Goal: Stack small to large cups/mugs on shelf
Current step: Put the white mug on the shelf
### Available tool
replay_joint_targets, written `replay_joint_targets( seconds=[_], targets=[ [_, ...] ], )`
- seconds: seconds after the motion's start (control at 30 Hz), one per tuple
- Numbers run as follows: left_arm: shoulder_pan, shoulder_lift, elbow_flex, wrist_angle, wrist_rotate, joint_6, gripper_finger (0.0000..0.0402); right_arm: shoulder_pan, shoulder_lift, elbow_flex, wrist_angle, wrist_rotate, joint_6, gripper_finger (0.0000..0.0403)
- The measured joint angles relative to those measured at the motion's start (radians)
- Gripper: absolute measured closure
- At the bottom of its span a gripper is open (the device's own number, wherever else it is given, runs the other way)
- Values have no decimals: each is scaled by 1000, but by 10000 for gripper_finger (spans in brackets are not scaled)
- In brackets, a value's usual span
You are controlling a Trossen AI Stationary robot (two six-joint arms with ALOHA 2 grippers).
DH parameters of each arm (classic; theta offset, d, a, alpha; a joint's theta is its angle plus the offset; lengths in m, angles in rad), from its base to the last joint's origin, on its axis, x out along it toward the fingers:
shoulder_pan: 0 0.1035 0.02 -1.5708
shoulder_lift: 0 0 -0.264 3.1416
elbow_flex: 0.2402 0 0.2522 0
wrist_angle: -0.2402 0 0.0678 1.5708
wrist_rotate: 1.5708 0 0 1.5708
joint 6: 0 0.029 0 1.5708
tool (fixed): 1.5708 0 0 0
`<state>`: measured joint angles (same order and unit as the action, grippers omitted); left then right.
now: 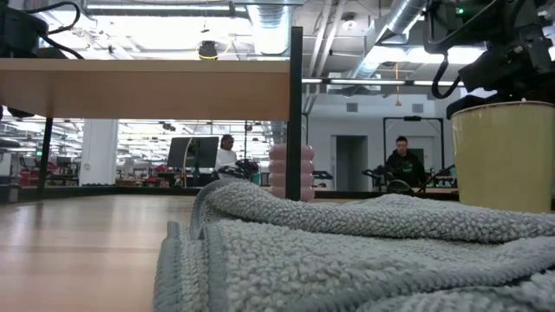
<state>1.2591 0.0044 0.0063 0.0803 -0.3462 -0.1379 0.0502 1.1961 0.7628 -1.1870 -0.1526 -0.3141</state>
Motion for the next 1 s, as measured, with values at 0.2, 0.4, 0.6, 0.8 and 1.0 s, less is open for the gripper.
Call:
replay_joint_targets(
  seconds=[0.2,0.4,0.6,0.8,1.0],
  targets=[
    [0,0,0,0,0,-2,242,0,0,0,0,1,1,330],
    [0,0,0,0,0,-2,242,0,0,-1,0,1,1,330],
    [0,0,0,0,0,-2,242,0,0,-1,0,1,1,331],
    [0,0,0,0,0,-2,242,0,4,15,0,13,5,332],
    [0,0,0,0,0,-2,242,0,4,76,-2,64,76,332]
  ],
)
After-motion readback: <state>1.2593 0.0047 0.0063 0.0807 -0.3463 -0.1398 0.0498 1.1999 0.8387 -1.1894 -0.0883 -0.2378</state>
